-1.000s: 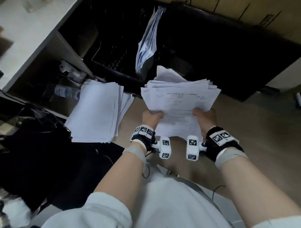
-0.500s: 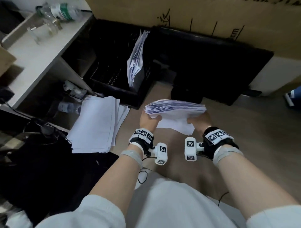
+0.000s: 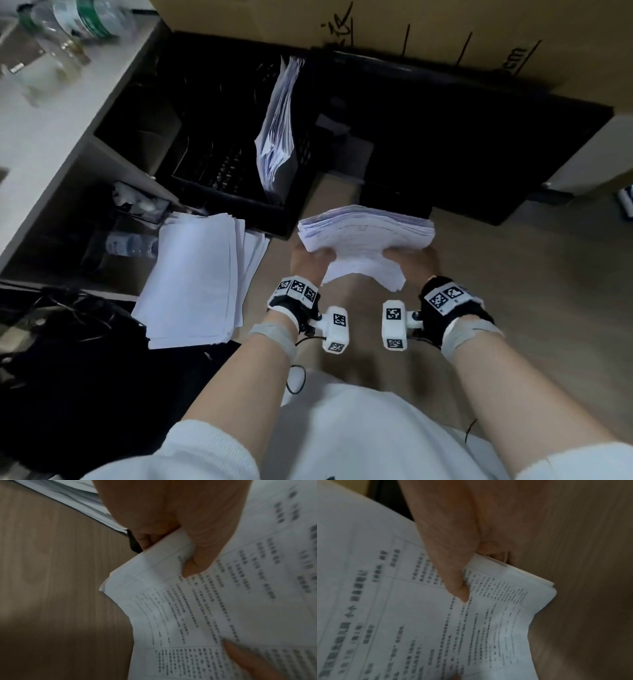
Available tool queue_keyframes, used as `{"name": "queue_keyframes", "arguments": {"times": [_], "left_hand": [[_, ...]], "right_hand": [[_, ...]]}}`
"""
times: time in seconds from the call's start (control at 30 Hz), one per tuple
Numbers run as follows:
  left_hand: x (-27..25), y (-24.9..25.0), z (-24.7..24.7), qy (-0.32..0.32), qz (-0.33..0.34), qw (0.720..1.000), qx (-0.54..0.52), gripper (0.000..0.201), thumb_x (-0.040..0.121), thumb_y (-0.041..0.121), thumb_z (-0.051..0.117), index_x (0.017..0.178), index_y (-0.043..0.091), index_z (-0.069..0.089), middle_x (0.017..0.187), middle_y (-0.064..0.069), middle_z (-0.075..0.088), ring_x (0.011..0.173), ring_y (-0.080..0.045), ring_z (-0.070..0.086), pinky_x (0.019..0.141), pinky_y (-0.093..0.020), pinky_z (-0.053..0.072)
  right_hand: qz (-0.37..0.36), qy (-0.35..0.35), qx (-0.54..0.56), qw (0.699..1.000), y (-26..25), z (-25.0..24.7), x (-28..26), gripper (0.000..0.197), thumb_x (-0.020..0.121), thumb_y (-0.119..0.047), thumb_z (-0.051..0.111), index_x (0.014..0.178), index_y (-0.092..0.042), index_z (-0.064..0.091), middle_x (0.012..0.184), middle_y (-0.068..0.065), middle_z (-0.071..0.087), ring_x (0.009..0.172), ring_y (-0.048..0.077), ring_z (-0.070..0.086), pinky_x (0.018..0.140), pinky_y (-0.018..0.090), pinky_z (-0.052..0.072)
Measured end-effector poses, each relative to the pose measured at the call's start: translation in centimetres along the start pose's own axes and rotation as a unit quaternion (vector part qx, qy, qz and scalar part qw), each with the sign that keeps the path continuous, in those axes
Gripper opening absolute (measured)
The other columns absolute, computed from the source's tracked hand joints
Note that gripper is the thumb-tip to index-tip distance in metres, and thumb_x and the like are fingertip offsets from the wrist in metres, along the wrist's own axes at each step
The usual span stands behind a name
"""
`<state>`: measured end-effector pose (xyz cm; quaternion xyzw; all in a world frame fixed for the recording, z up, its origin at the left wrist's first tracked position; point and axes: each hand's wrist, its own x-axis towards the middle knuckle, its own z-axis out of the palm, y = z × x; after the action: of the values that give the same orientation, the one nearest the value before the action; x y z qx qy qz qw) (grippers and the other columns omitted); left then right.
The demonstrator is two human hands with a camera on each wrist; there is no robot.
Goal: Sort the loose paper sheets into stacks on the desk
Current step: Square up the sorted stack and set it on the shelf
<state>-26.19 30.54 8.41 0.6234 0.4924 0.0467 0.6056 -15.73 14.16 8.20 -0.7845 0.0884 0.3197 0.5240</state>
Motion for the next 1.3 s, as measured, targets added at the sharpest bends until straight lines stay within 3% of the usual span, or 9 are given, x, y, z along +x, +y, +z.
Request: {"name": "queue_keyframes", "arguments": {"times": [0.27,0.4,0.57,0.67,0.8,0.9,1.0,1.17,1.3], "left_hand": [[0.2,1.2,0.0,-0.089,-0.038,0.995,0.005,0.023,0.087,0.030,0.076,0.099,0.018,0.061,0.095,0.000,0.070,0.080,-0.017,0.063,0.077,-0.031,0.049],[-0.9,2.6,0.1,-0.045,-0.024,0.998,-0.040,0.025,0.082,0.036,0.079,0.092,0.014,0.072,0.100,-0.010,0.075,0.090,-0.025,0.071,0.090,-0.040,0.057],[-2.5,3.9,0.9,-0.062,0.039,0.996,-0.048,0.055,0.061,0.051,0.079,0.100,0.013,0.073,0.100,-0.007,0.076,0.094,-0.026,0.072,0.094,-0.051,0.055],[-5.2,4.3,1.5,-0.065,0.102,0.993,-0.016,0.064,0.068,0.026,0.071,0.129,0.016,0.052,0.118,-0.008,0.069,0.107,-0.026,0.067,0.098,-0.051,0.052],[-8.9,4.2,1.9,-0.037,0.248,0.968,-0.016,0.109,0.083,-0.004,0.063,0.154,0.046,-0.002,0.137,0.013,0.053,0.121,-0.004,0.054,0.099,-0.017,0.044],[-9.6,4.1,2.7,-0.058,0.282,0.956,0.064,0.083,0.081,-0.004,0.056,0.147,0.043,0.038,0.141,0.011,0.052,0.127,-0.004,0.049,0.108,-0.018,0.039],[-10.6,4.8,3.8,-0.139,0.179,0.974,-0.006,0.034,0.075,0.029,0.070,0.108,0.022,0.076,0.112,0.003,0.074,0.108,-0.011,0.067,0.102,-0.032,0.048],[-11.7,5.2,5.2,-0.166,0.221,0.961,0.001,0.034,0.095,0.034,0.065,0.103,0.002,0.073,0.105,-0.013,0.075,0.096,-0.016,0.068,0.094,-0.038,0.051],[-10.7,4.4,5.4,-0.105,0.256,0.959,0.064,0.042,0.088,0.041,0.055,0.088,0.001,0.069,0.093,-0.017,0.073,0.092,-0.032,0.068,0.089,-0.048,0.053]], "right_hand": [[-0.034,-0.032,0.075,0.996,-1.4,-1.1,-0.1,0.028,0.084,-0.025,0.078,0.108,-0.012,0.071,0.097,0.001,0.076,0.087,0.018,0.074,0.065,0.026,0.057],[-0.023,-0.083,0.085,0.993,-3.0,-3.1,-1.6,0.037,0.075,-0.031,0.086,0.105,-0.013,0.074,0.099,0.004,0.077,0.092,0.023,0.074,0.080,0.039,0.059],[-0.090,-0.118,-0.007,0.989,-4.9,-5.1,-4.2,0.034,0.097,-0.031,0.062,0.124,-0.011,0.063,0.118,-0.001,0.067,0.102,0.017,0.066,0.089,0.032,0.051],[-0.132,-0.071,-0.010,0.989,-5.0,-5.4,-5.4,0.033,0.101,-0.027,0.054,0.127,-0.007,0.061,0.123,0.007,0.064,0.115,0.025,0.062,0.105,0.042,0.045],[-0.157,-0.047,0.000,0.987,-4.9,-5.7,-7.0,0.026,0.103,-0.026,0.047,0.122,-0.016,0.060,0.119,0.005,0.065,0.114,0.025,0.061,0.106,0.045,0.045],[-0.177,-0.031,0.009,0.984,-4.3,-6.7,-7.6,0.031,0.103,-0.023,0.043,0.130,-0.016,0.058,0.122,0.002,0.063,0.117,0.023,0.059,0.107,0.043,0.044],[-0.227,-0.050,-0.031,0.972,-3.6,-7.4,-8.0,0.029,0.102,-0.025,0.044,0.128,-0.024,0.057,0.125,0.002,0.064,0.117,0.022,0.060,0.107,0.047,0.044],[-0.258,-0.163,-0.171,0.937,-2.7,-6.9,-9.1,0.115,0.070,-0.034,0.072,0.155,-0.040,-0.006,0.159,-0.006,0.021,0.145,0.015,0.025,0.118,0.045,0.029],[-0.233,-0.182,-0.176,0.939,-2.2,-7.3,-9.8,0.118,0.067,-0.032,0.070,0.155,-0.041,-0.009,0.164,-0.008,0.002,0.149,0.014,0.011,0.120,0.041,0.023]]}}
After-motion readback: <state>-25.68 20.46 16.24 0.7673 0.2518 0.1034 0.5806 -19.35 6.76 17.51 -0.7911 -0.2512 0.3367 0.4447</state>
